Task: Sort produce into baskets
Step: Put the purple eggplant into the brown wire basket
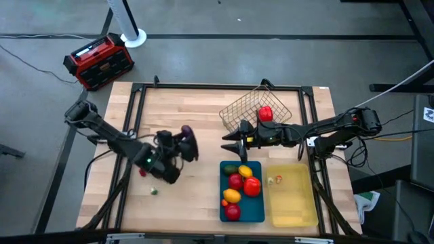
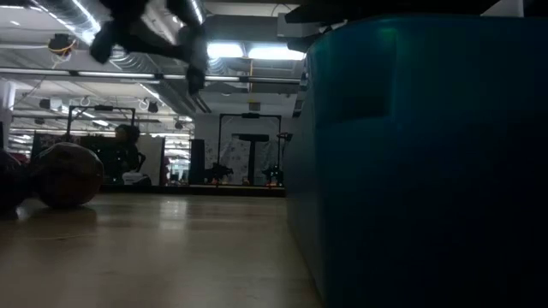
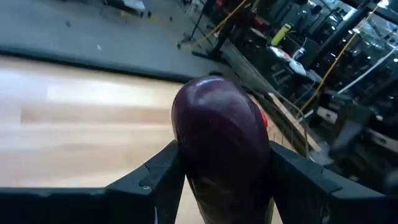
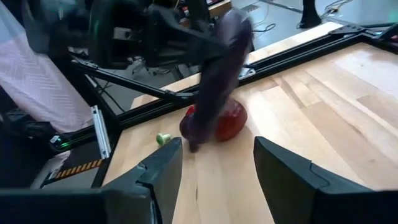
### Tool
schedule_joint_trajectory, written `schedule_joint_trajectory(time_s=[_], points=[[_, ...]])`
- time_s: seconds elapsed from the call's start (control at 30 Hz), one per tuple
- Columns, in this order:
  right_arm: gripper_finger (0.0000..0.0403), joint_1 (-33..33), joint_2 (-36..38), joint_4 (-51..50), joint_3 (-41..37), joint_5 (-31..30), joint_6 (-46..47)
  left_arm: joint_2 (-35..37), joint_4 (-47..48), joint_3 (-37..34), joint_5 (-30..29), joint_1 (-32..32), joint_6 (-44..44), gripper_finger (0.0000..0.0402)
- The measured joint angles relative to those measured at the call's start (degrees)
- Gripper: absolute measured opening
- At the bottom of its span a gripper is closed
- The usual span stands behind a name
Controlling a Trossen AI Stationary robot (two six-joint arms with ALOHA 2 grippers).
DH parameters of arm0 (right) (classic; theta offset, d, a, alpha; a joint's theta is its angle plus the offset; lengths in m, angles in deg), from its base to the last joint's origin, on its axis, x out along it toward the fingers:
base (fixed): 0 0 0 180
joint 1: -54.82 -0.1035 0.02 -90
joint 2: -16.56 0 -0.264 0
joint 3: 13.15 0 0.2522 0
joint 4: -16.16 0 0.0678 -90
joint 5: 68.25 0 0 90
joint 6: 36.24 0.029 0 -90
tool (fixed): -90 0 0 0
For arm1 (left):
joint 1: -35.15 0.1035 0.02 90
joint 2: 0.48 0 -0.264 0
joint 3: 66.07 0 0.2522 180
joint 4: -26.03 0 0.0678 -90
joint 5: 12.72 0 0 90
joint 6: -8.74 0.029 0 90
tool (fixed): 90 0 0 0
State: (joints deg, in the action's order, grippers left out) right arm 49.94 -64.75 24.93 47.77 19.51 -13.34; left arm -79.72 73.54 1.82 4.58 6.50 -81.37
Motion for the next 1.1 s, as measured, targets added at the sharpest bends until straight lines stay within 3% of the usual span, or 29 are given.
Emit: schedule_joint_trajectory(time_s=[0.17,0.4,0.83,1.1], points=[[0.0198,0.0,0.0,0.0,0.0,0.3,0.0,0.0,-13.8,0.0,0.0,4.8,16.9,0.02],[0.0198,0.0,0.0,0.0,0.0,0.3,2.5,-0.7,-29.1,0.0,0.9,8.0,28.5,0.0201],[0.0198,0.0,-0.4,0.2,0.0,-0.7,2.4,-8.9,-50.4,0.0,5.8,12.4,31.9,0.0201],[0.0198,0.0,-1.8,0.9,0.1,-1.4,2.3,-9.1,-53.5,-0.2,7.9,13.0,33.0,0.0201]])
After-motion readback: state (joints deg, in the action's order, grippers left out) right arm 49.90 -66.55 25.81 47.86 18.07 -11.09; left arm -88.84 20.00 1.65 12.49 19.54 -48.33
